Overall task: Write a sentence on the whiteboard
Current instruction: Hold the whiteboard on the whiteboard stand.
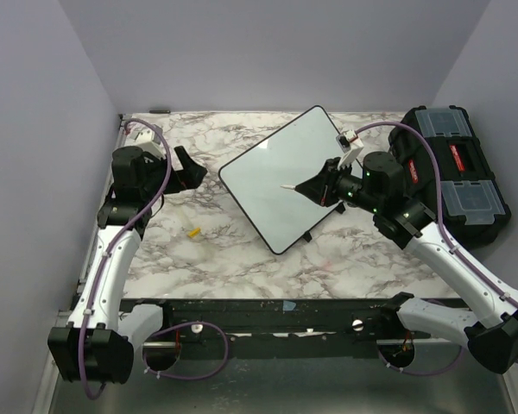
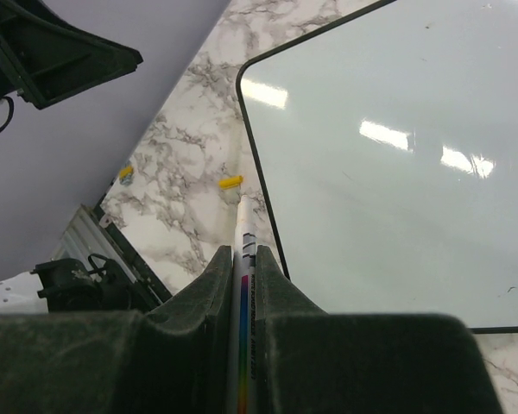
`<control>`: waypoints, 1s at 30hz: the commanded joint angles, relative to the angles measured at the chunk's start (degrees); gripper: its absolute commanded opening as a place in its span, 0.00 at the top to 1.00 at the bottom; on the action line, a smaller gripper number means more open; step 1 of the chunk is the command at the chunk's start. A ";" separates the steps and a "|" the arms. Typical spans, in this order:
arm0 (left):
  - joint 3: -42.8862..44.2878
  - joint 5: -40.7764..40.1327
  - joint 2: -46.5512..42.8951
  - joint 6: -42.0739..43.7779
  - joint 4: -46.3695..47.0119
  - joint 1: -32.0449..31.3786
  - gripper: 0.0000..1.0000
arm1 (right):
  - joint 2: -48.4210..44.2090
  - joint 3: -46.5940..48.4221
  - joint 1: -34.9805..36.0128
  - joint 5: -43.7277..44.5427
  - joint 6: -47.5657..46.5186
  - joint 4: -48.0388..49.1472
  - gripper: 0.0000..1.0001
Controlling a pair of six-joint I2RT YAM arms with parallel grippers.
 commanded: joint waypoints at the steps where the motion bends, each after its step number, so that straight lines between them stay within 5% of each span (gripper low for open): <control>1: 5.10 9.70 4.33 5.05 -0.79 0.33 0.01 | -0.71 -0.29 -0.16 1.37 -0.86 -1.35 0.99; 20: 26.44 25.79 31.16 10.18 -9.31 -1.11 0.06 | -1.60 0.61 -0.23 4.99 -1.59 -6.48 0.99; 30: 26.96 27.45 37.86 13.53 -12.32 -7.16 0.14 | -4.35 -0.59 -0.16 3.79 -2.11 -9.99 0.99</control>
